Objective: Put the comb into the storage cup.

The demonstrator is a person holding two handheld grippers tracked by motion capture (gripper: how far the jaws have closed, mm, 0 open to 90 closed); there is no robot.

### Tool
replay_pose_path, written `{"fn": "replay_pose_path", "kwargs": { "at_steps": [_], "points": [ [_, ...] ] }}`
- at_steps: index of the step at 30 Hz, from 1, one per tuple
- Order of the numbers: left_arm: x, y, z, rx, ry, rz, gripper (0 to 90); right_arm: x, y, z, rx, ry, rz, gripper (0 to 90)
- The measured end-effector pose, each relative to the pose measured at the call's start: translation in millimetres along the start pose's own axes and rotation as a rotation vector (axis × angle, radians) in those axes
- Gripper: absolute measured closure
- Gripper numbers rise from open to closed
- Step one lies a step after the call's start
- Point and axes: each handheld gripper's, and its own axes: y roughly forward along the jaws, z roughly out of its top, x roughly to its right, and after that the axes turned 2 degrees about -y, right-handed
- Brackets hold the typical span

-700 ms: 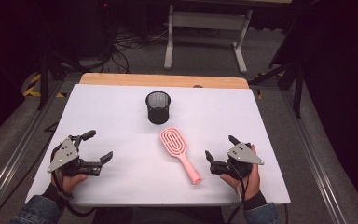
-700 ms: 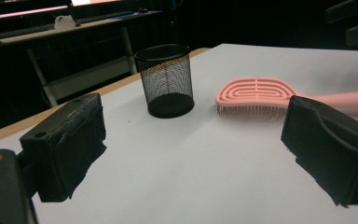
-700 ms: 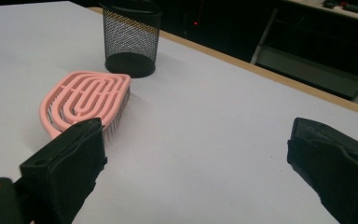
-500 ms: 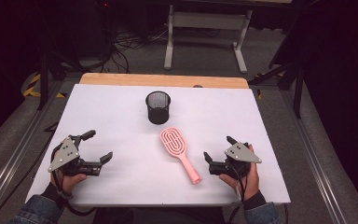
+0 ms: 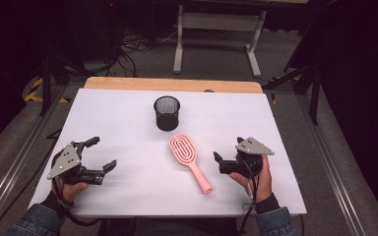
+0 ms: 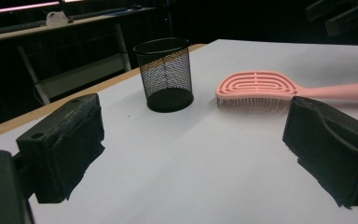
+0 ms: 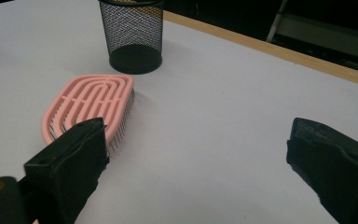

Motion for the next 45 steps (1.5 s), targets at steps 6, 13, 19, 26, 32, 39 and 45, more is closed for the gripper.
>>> {"fn": "replay_pose_path", "kwargs": {
  "at_steps": [6, 13, 19, 26, 32, 39, 45],
  "points": [
    [-2.2, -0.2, -0.6, -0.005, -0.005, 0.008, 6.2, -13.1, 9.6, 31.2, -0.025, -0.027, 0.075, 11.0],
    [4.8, -0.1, 0.1, -0.019, 0.019, 0.009, 6.2, -26.6, 20.4, 39.2, -0.131, -0.038, 0.137, 9.9],
    [4.2, 0.4, -0.7, -0.023, 0.029, 0.004, 6.2, -34.6, 27.8, 39.6, -0.219, -0.051, 0.152, 10.0],
    [4.2, 2.1, -1.6, -0.032, 0.020, 0.009, 6.3, -50.3, 50.0, 32.7, -0.396, -0.066, 0.200, 15.2],
    [6.3, 2.8, -1.6, -0.038, 0.022, 0.012, 6.5, -64.0, 67.2, 20.6, -0.524, -0.091, 0.216, 17.0],
    [8.4, 4.0, -1.9, -0.050, 0.036, 0.011, 6.5, -66.2, 77.1, 11.7, -0.579, -0.088, 0.235, 22.7],
    [7.8, 3.8, -1.4, -0.051, 0.040, 0.017, 6.9, -66.5, 82.7, 8.3, -0.582, -0.084, 0.221, 28.8]
  ]
}}
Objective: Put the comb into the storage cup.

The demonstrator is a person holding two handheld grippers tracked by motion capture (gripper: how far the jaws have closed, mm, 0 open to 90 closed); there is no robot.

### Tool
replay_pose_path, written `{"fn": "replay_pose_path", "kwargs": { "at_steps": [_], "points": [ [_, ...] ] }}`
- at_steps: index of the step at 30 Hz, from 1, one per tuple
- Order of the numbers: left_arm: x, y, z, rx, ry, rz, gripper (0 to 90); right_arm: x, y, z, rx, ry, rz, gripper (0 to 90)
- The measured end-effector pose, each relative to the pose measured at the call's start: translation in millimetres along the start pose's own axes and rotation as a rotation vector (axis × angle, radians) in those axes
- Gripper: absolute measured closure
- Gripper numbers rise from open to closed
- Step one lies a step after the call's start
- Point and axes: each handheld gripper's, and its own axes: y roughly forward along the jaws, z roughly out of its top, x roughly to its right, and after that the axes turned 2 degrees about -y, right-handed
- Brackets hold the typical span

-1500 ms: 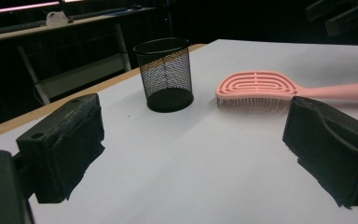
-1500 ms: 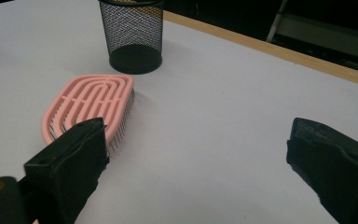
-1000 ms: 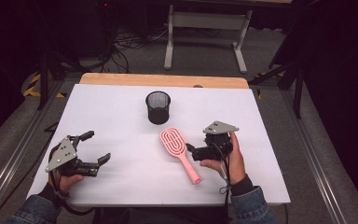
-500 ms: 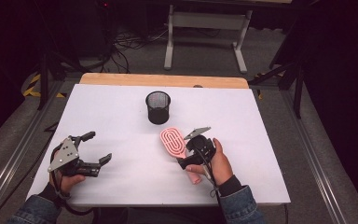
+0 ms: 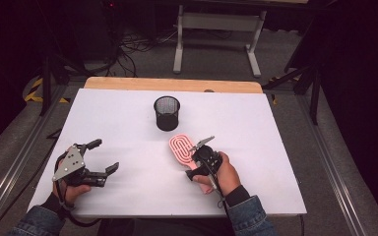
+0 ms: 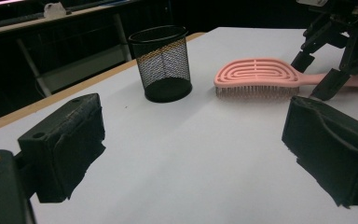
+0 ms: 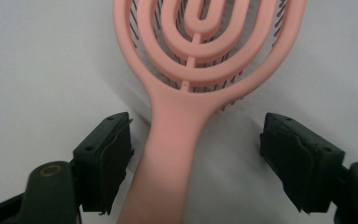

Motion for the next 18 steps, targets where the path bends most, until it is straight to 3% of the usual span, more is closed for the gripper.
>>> {"fn": "replay_pose_path", "kwargs": {
  "at_steps": [3, 7, 8, 10, 18],
  "points": [
    [-0.7, -0.6, 1.0, 0.012, -0.011, 0.010, 7.4, 1.9, -0.4, -0.4, 0.013, 0.011, -0.005, 34.1],
    [0.7, 0.6, 0.6, 0.009, -0.010, 0.007, 7.6, -0.7, -2.4, -0.2, 0.044, -0.005, 0.003, 57.7],
    [0.7, 0.6, 0.6, 0.009, -0.010, 0.007, 7.6, -0.7, -2.4, -0.2, 0.044, -0.005, 0.003, 57.7],
    [-0.5, -0.4, 0.8, 0.010, -0.010, 0.006, 7.6, -1.0, -2.0, -1.2, 0.063, -0.007, 0.005, 66.2],
    [0.6, 4.3, -0.8, -0.007, -0.009, -0.017, 7.7, -0.7, -1.6, -2.5, 0.086, -0.037, 0.000, 69.1]
  ]
}}
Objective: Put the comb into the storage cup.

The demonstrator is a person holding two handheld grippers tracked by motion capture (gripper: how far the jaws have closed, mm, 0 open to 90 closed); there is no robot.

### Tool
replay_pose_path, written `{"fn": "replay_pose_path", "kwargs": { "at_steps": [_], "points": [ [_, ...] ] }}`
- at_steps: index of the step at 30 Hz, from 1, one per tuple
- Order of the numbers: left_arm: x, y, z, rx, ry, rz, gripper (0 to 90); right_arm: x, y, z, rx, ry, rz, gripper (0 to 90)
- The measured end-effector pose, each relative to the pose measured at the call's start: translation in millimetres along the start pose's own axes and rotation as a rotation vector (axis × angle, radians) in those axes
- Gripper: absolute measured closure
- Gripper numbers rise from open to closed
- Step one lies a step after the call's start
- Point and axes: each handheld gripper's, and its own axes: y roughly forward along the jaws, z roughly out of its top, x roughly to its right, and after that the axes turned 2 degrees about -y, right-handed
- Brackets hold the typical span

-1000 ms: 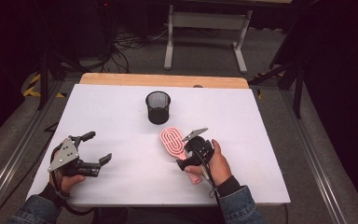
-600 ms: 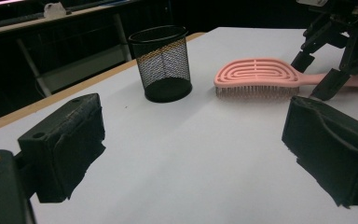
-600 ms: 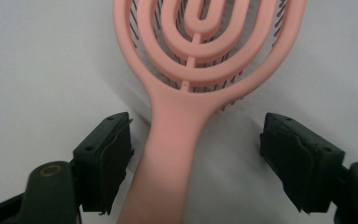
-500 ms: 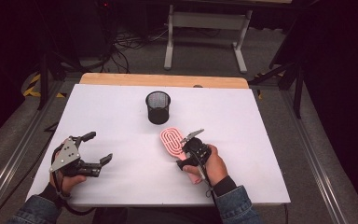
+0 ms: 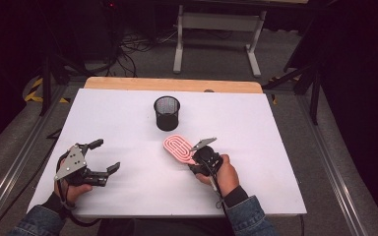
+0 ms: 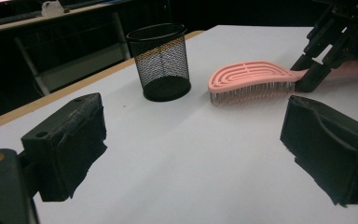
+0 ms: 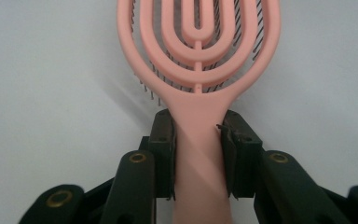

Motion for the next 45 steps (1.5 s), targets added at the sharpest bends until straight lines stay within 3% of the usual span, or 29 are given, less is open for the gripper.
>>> {"fn": "replay_pose_path", "kwargs": {
  "at_steps": [12, 24, 35, 45],
  "points": [
    [0.0, 0.5, -0.1, -0.005, -0.004, -0.010, 7.7, -0.7, -6.9, -1.7, 0.062, -0.028, 0.013, 69.5],
    [-0.9, 4.3, 0.2, -0.010, -0.010, -0.016, 7.7, 0.1, -17.7, -2.6, 0.140, -0.028, -0.011, 69.6],
    [0.3, 5.8, 0.4, -0.031, -0.004, -0.030, 7.2, 0.9, -29.4, -4.7, 0.249, -0.027, -0.044, 69.6],
    [1.3, 7.0, 0.9, -0.020, -0.008, -0.026, 7.2, -1.3, -33.5, -5.5, 0.284, -0.034, -0.065, 69.6]
  ]
}}
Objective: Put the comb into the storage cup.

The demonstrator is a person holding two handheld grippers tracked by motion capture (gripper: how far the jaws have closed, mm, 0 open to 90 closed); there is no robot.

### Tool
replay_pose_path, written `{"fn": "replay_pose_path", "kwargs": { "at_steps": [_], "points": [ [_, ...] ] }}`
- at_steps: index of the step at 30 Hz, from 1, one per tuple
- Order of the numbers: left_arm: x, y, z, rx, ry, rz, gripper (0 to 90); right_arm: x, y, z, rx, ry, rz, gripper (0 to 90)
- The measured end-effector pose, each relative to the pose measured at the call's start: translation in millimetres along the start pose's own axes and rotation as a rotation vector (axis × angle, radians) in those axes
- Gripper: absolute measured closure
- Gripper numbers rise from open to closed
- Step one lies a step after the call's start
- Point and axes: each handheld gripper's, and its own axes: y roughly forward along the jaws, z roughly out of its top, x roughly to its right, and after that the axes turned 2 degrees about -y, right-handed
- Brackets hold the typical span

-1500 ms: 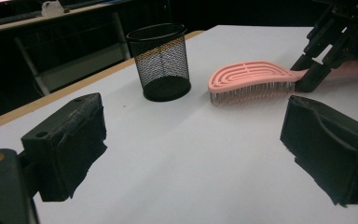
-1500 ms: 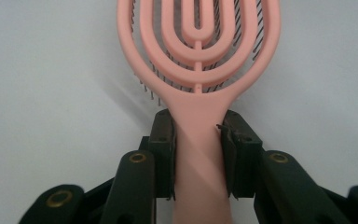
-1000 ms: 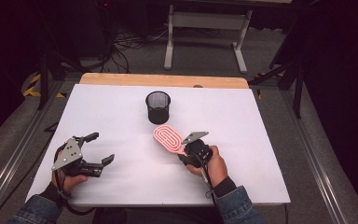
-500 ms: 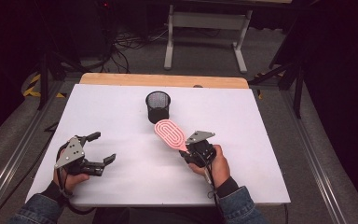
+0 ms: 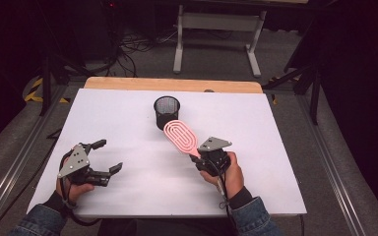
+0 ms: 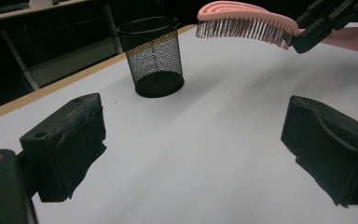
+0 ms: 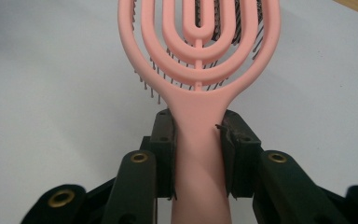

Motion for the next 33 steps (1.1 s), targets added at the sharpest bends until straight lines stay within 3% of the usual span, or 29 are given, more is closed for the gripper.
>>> {"fn": "replay_pose_path", "kwargs": {
  "at_steps": [13, 24, 30, 31, 33],
  "points": [
    [0.9, -0.4, 1.4, 0.001, -0.001, -0.005, 7.3, -2.7, -4.2, 1.9, 0.063, 0.002, -0.045, 69.6],
    [2.8, 9.1, 4.5, -0.022, 0.013, -0.026, 7.3, -3.9, -6.3, 2.1, 0.133, -0.007, -0.072, 69.6],
    [3.2, 18.5, 12.7, -0.055, 0.001, -0.056, 8.0, -7.7, -7.6, 3.8, 0.195, -0.010, -0.098, 69.7],
    [2.8, 23.1, 15.0, -0.062, -0.014, -0.084, 8.1, -10.7, -6.9, 5.3, 0.220, -0.020, -0.109, 69.6],
    [3.0, 26.5, 17.8, -0.073, -0.018, -0.097, 8.3, -12.8, -5.5, 6.7, 0.239, -0.031, -0.114, 69.6]
  ]
}}
